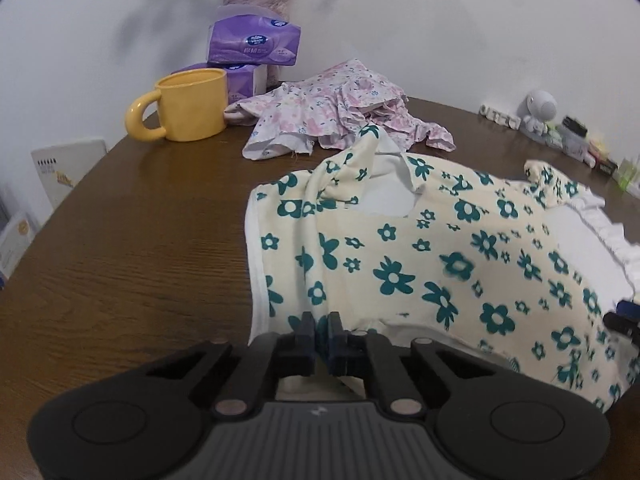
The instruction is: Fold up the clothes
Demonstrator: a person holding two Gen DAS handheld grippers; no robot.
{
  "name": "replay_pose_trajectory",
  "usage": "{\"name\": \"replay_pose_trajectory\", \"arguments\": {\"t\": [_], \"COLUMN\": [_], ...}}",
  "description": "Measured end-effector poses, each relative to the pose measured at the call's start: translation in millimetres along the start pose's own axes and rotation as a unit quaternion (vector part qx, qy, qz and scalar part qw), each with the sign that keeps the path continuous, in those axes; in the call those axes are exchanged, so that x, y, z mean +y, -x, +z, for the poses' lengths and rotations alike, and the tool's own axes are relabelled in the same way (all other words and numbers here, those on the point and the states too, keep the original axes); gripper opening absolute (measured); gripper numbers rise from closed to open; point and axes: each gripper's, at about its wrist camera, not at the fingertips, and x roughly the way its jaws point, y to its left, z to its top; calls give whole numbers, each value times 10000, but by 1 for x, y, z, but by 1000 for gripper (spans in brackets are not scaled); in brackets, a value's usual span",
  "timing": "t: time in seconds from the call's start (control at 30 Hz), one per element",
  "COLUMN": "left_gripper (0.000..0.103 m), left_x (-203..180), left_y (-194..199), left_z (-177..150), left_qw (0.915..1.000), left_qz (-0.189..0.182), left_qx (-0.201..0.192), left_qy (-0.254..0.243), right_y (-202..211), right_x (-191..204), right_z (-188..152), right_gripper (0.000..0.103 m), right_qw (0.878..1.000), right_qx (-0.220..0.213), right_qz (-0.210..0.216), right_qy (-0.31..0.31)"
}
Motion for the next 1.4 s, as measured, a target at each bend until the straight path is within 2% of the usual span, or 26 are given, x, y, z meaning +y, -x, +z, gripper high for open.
{"name": "replay_pose_trajectory", "arguments": {"t": [0.17,0.23,0.37,0.43,0.47,0.53,0.63,0.67,0.77,0.9,1.03,1.23,1.4], "left_gripper": [4,10,16,27,28,28,26,26,16,11,11,13,14], "left_x": [-3,-5,-11,-16,-19,-26,-42,-48,-65,-80,-79,-69,-69], "left_y": [2,3,15,21,23,23,10,5,-13,-29,-46,-52,-51], "left_z": [2,2,8,13,16,24,33,36,41,38,37,42,42], "left_qw": [9991,9987,9979,9960,9951,9936,9913,9899,9852,9792,9799,9836,9849], "left_qz": [139,193,238,265,234,72,-320,-457,-808,-1073,-1144,-1123,-1077], "left_qx": [48,29,-389,-627,-723,-823,-720,-676,-477,-333,-140,-167,-181], "left_qy": [-406,-471,-470,-570,-627,-769,-1057,-1159,-1434,-1691,-1627,-1400,-1341], "right_y": [-1,-1,0,0,0,3,9,9,3,-14,-29,-35,-32], "right_x": [-2,-2,-3,-4,-5,-6,-2,1,12,32,41,38,33], "right_z": [0,-1,-1,0,1,3,13,17,27,36,37,30,26], "right_gripper": [45,45,45,45,45,44,43,40,31,23,22,22,22], "right_qw": [10000,10000,10000,10000,10000,9999,9995,9993,9982,9962,9954,9959,9968], "right_qx": [-12,-21,-26,-5,5,-18,-233,-284,-302,-210,-27,147,99], "right_qz": [16,18,36,63,77,125,196,253,504,705,753,701,636], "right_qy": [20,23,21,0,-10,-69,-13,25,147,471,589,544,483]}}
